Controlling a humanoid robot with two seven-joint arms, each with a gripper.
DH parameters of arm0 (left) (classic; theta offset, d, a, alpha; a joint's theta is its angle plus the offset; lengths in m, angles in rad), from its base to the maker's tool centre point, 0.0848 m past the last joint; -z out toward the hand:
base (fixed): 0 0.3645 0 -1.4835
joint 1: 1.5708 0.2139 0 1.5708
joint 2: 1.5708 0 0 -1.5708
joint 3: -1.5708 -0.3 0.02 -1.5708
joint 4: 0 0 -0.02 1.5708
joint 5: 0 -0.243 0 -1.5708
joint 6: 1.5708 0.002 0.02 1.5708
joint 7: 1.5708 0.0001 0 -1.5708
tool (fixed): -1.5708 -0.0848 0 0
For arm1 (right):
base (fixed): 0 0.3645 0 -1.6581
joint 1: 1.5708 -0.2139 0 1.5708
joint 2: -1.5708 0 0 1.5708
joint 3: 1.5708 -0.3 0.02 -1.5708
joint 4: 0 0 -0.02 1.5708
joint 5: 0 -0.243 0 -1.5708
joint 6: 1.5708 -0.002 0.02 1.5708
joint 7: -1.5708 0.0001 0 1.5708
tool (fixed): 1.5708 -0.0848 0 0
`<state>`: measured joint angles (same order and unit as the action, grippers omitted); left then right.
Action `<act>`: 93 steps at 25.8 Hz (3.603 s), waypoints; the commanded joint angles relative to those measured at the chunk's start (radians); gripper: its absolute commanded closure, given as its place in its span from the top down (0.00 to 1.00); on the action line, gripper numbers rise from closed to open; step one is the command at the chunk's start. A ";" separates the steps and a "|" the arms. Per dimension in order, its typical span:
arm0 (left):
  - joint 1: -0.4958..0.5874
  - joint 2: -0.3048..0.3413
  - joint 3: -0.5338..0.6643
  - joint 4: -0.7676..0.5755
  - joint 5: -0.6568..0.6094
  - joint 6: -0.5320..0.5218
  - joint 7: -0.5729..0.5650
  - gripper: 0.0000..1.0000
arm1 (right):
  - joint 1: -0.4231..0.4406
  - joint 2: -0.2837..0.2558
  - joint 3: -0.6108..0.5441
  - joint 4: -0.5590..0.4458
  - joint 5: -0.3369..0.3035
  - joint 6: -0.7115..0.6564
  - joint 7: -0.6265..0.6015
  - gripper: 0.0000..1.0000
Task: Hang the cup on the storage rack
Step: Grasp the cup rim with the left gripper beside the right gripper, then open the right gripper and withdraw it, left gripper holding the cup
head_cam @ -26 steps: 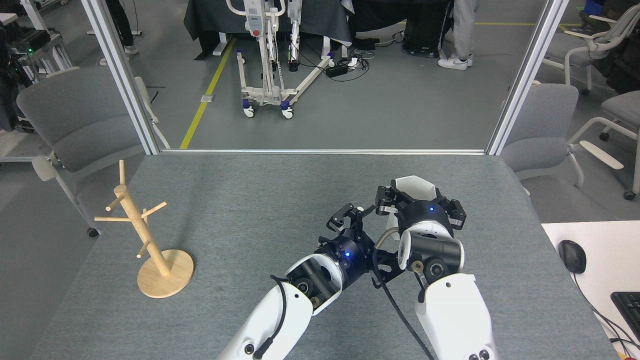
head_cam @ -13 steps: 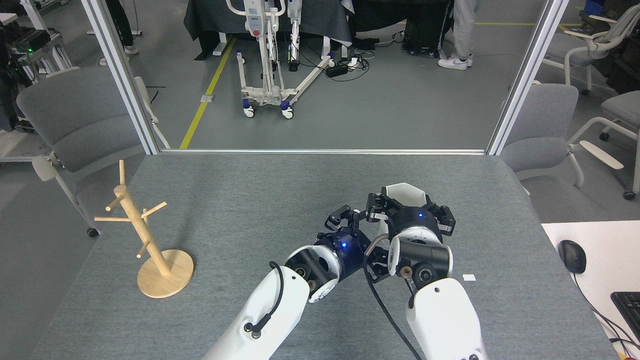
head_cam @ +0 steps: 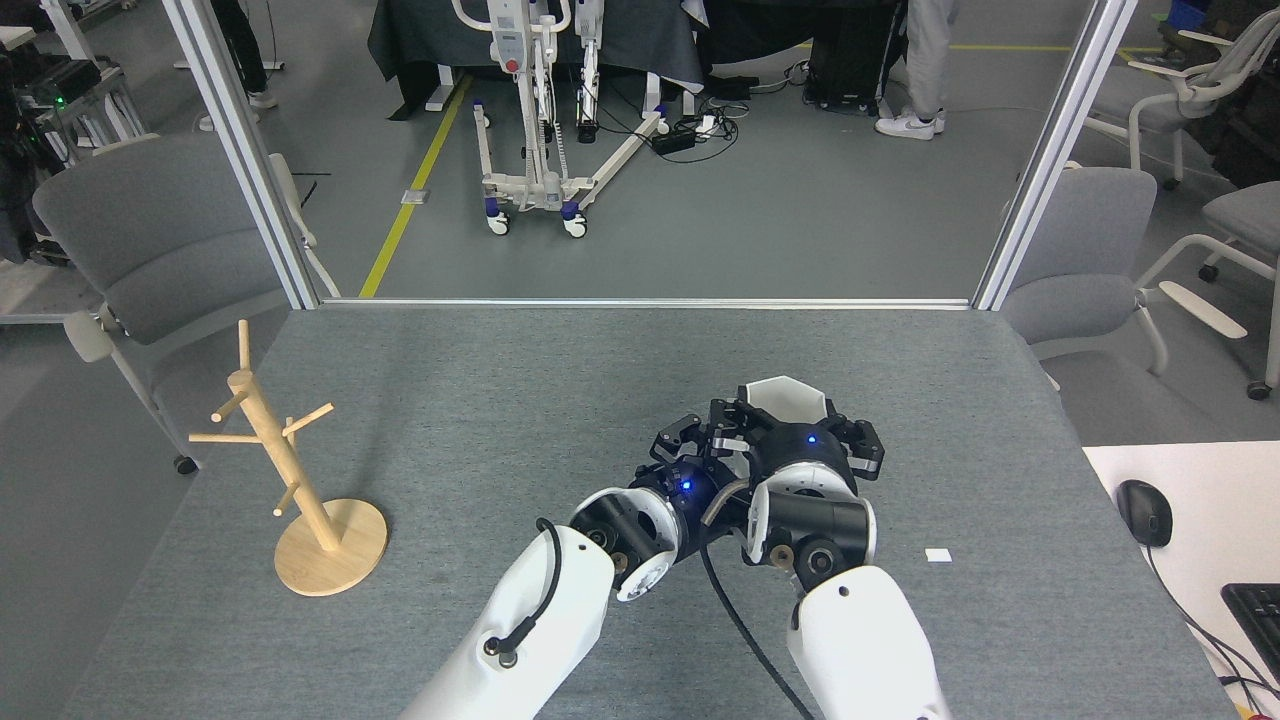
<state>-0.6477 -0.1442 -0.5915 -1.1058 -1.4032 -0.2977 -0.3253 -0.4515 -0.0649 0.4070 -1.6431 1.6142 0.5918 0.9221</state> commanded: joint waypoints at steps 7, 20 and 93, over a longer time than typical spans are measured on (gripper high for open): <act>0.026 0.003 0.001 0.009 0.016 -0.100 -0.005 0.99 | -0.003 0.013 0.020 0.005 0.010 0.019 -0.006 0.11; 0.017 0.000 0.015 0.063 0.021 -0.015 0.009 0.86 | -0.007 0.051 0.036 0.029 0.013 0.022 -0.006 0.11; 0.229 0.140 0.200 -0.167 0.033 -0.192 0.000 0.00 | 0.002 -0.058 -0.326 0.126 -0.292 -0.380 -0.845 1.00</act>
<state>-0.4850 -0.0626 -0.4126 -1.1735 -1.3687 -0.4898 -0.3266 -0.4568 -0.0550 0.2217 -1.5489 1.4363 0.3926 0.2297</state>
